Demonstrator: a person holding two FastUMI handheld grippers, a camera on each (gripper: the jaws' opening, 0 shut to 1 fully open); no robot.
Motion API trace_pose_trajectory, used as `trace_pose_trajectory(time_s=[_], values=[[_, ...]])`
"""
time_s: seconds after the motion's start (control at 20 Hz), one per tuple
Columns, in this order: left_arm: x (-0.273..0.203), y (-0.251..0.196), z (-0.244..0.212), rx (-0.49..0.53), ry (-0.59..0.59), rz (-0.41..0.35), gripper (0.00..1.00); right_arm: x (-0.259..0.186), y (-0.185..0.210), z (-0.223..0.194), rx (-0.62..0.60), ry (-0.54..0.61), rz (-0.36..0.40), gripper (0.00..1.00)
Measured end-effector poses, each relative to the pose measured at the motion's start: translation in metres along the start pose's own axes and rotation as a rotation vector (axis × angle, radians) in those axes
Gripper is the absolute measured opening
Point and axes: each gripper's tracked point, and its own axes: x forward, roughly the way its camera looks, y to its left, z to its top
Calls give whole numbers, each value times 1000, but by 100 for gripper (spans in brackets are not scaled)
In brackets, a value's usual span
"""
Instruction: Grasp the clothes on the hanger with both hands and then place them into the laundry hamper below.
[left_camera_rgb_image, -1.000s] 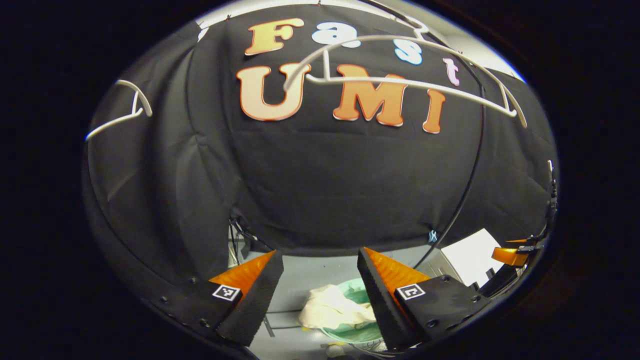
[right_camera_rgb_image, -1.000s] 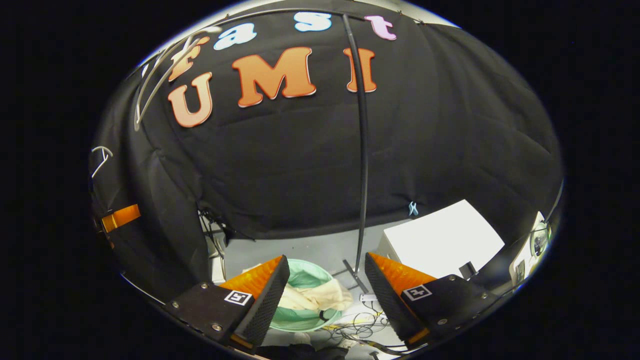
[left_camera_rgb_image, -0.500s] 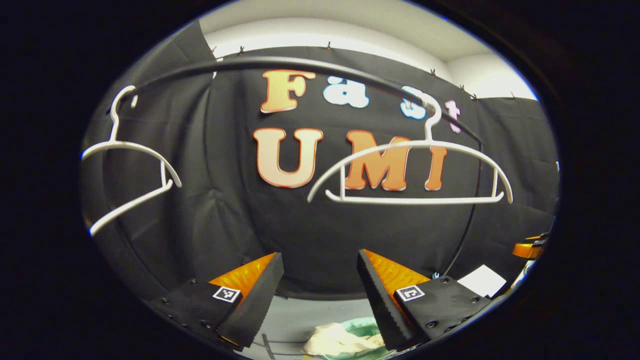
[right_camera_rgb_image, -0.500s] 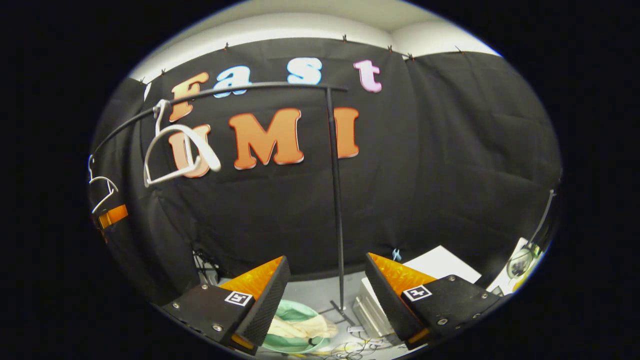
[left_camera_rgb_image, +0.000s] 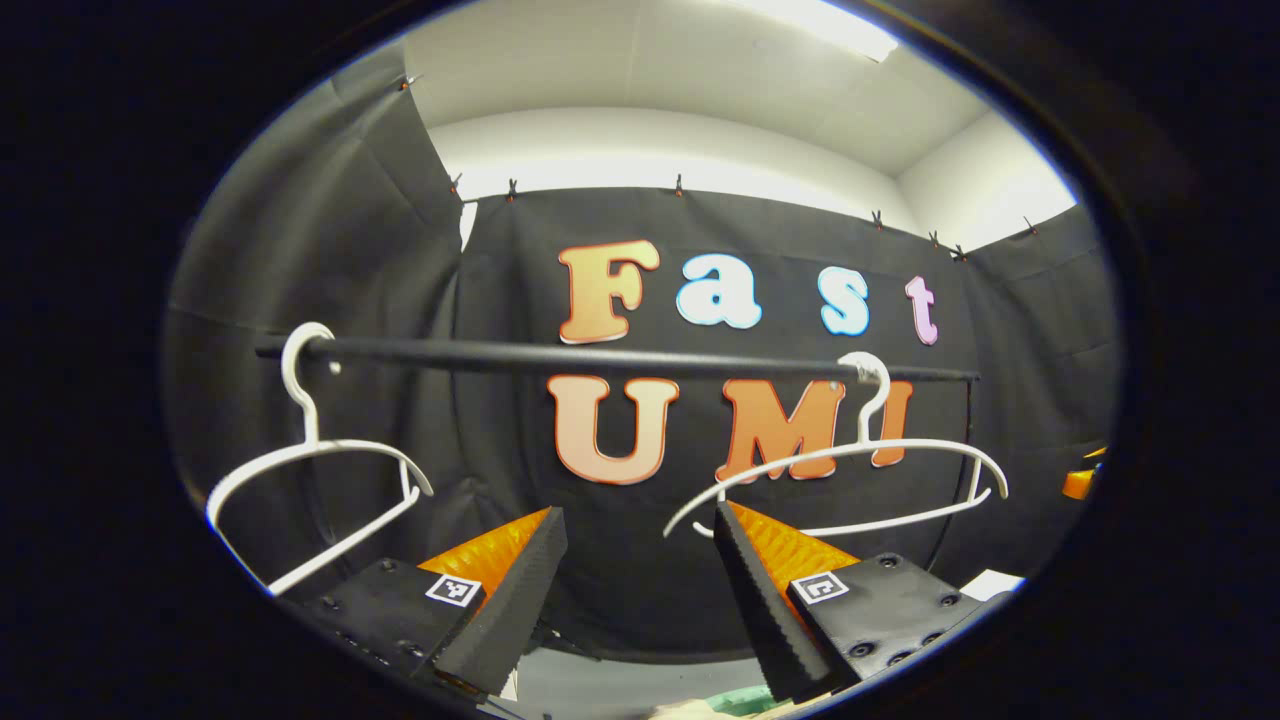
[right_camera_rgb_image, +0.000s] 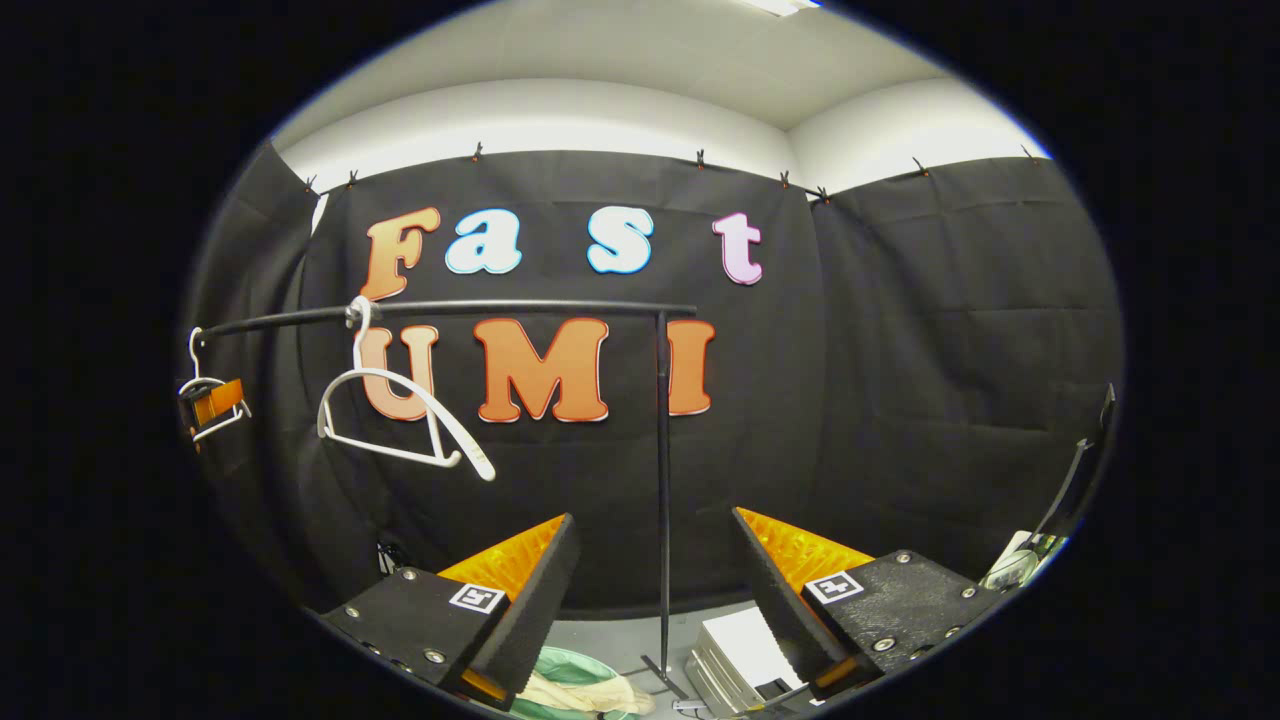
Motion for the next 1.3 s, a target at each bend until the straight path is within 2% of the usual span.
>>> trace_pose_trajectory(time_s=[0.1, 0.2, 0.25, 0.3, 1.3], values=[[-5, 5, 10, 11, -40, 16, 99, -7, 7, 6, -1, -28, 11, 94], [-5, 8, 13, 15, -50, 24, 96, -9, 13, 9, 10, -36, 26, 94], [-5, 8, 12, 11, -50, 22, 95, -8, 12, 8, 12, -39, 22, 100], [-4, 8, 12, 7, -51, 20, 94, -8, 12, 9, 10, -42, 17, 94], [16, 24, -3, -13, -40, 51, 94, -3, 35, 8, 13, -43, 21, 94]])
